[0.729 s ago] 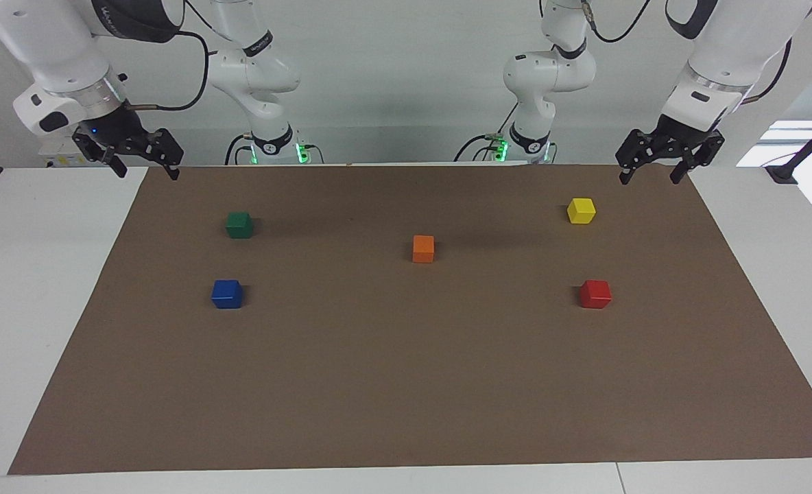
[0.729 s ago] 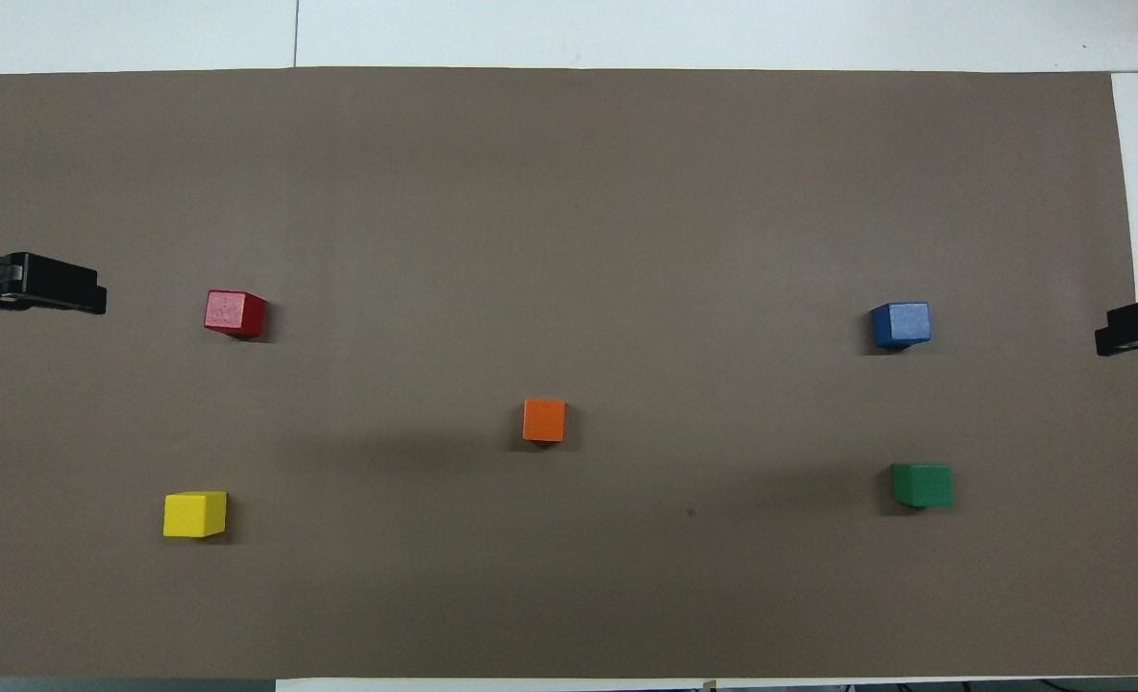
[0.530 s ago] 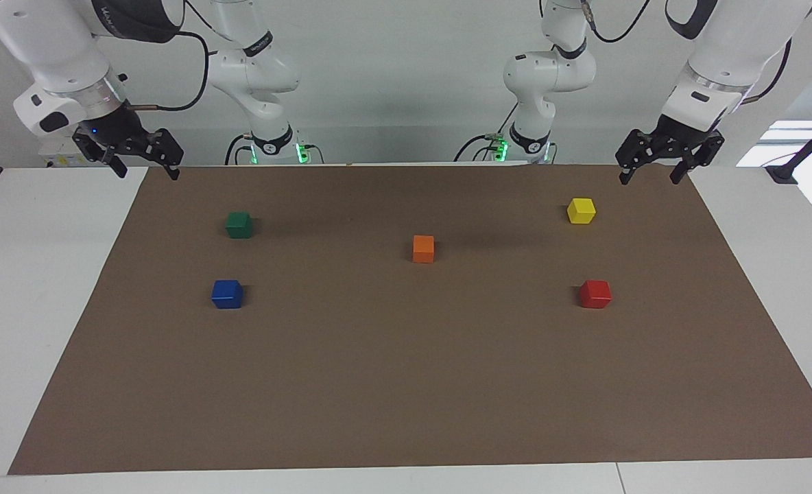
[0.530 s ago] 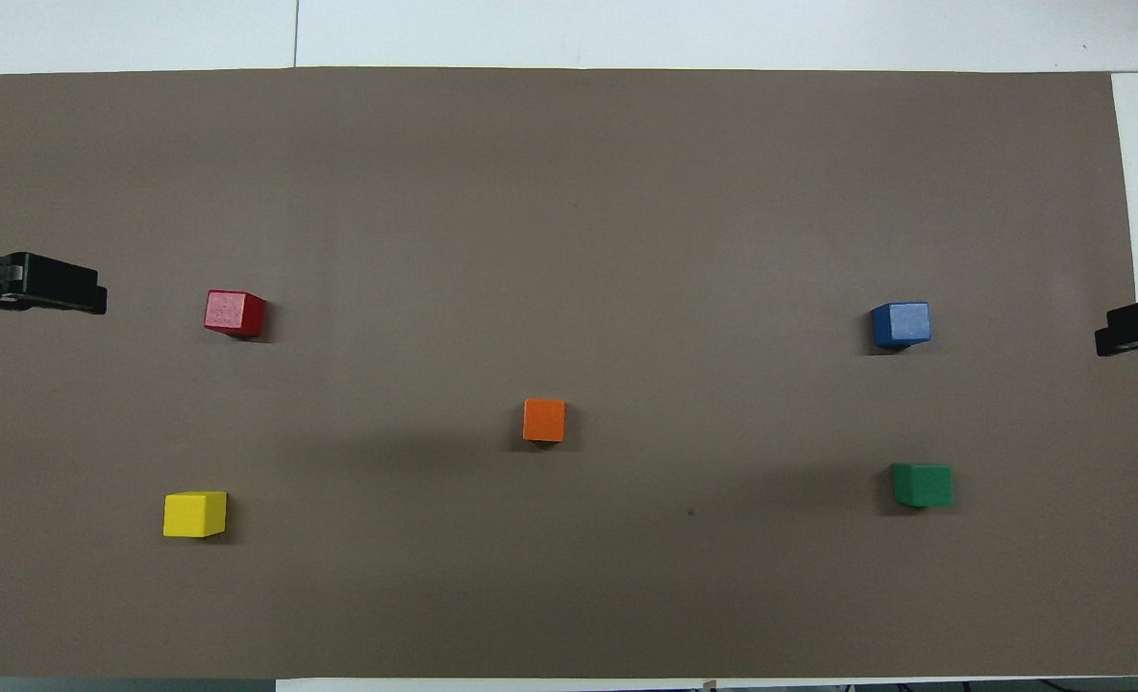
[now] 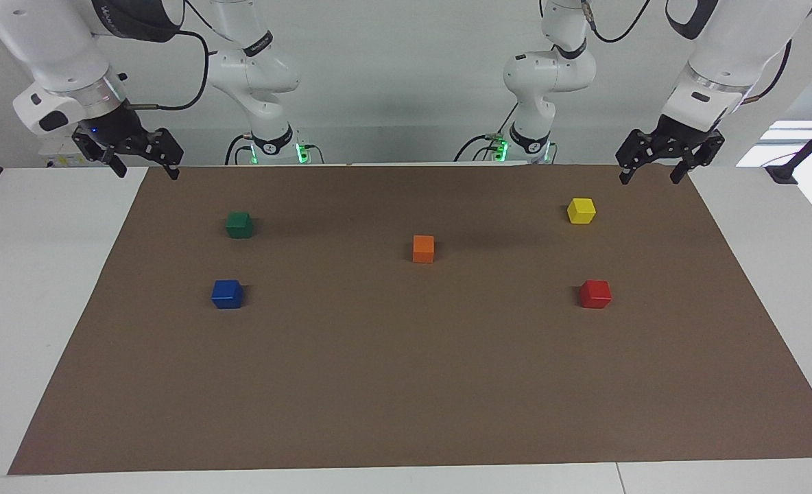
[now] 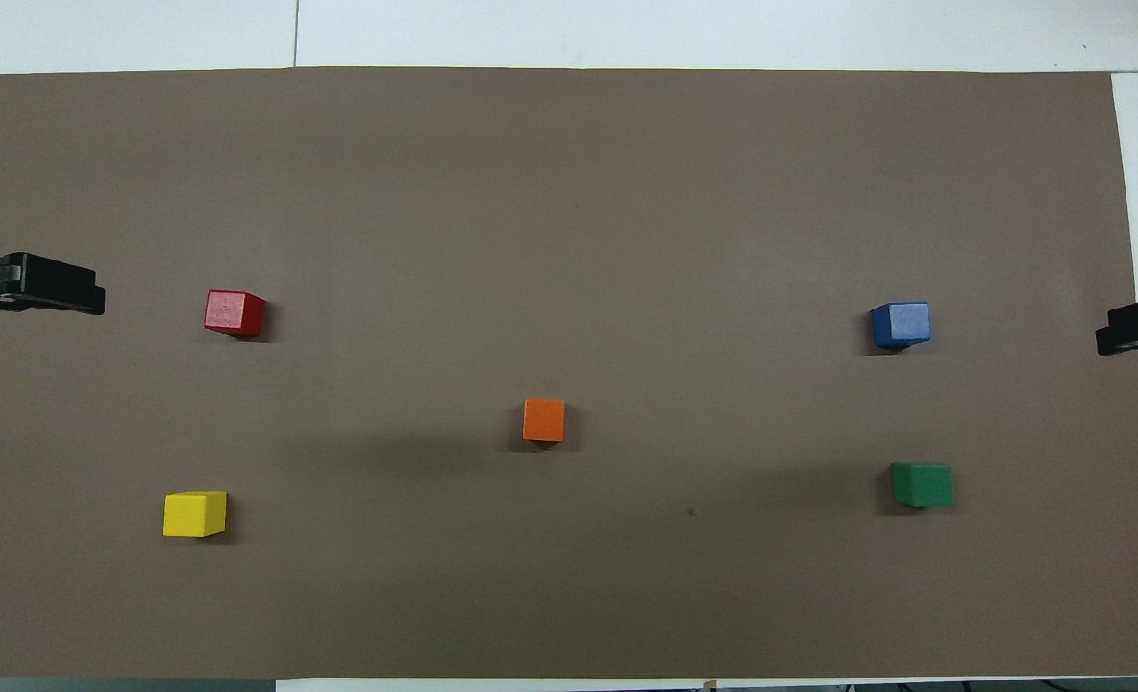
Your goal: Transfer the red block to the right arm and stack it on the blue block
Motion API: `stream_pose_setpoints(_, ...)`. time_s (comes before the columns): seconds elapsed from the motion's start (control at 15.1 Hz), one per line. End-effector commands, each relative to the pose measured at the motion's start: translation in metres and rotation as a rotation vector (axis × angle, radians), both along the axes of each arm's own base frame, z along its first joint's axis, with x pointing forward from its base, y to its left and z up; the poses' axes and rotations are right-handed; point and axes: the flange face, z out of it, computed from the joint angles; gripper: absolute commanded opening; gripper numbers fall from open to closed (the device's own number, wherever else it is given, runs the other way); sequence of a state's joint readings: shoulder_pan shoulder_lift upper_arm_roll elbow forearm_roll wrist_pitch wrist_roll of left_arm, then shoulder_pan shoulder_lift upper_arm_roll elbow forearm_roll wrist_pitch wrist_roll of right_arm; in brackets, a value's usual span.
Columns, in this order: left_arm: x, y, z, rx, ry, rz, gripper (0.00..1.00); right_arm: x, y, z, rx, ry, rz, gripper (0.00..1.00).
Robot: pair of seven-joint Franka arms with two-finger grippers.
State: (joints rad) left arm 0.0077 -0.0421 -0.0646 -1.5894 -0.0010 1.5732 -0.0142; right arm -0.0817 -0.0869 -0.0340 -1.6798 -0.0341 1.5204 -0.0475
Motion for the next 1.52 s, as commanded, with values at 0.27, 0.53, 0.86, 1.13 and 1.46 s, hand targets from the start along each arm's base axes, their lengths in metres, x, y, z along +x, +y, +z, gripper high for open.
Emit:
stream_pose_setpoints(0.27,0.022,0.007,-0.055,-0.015,-0.041,0.025,1.0,-0.006,-0.005,0.002,-0.002,-0.022,-0.011,1.0)
stream_pose_setpoints(0.53,0.056,0.013,-0.129,0.027,-0.007,-0.044,1.0,-0.008,-0.004,0.0,-0.001,-0.013,-0.009,1.0)
stream_pose_setpoints(0.86,0.052,0.012,-0.225,0.019,-0.039,-0.054,1.0,-0.005,-0.003,0.003,-0.002,-0.03,-0.006,1.0)
stream_pose_setpoints(1.13,0.041,0.025,-0.257,0.019,-0.033,-0.066,1.0,-0.005,-0.004,0.004,-0.002,-0.036,-0.004,1.0)
stream_pose_setpoints(1.46,0.05,0.015,-0.299,0.004,-0.024,-0.076,1.0,-0.005,-0.005,0.004,-0.002,-0.033,-0.007,1.0)
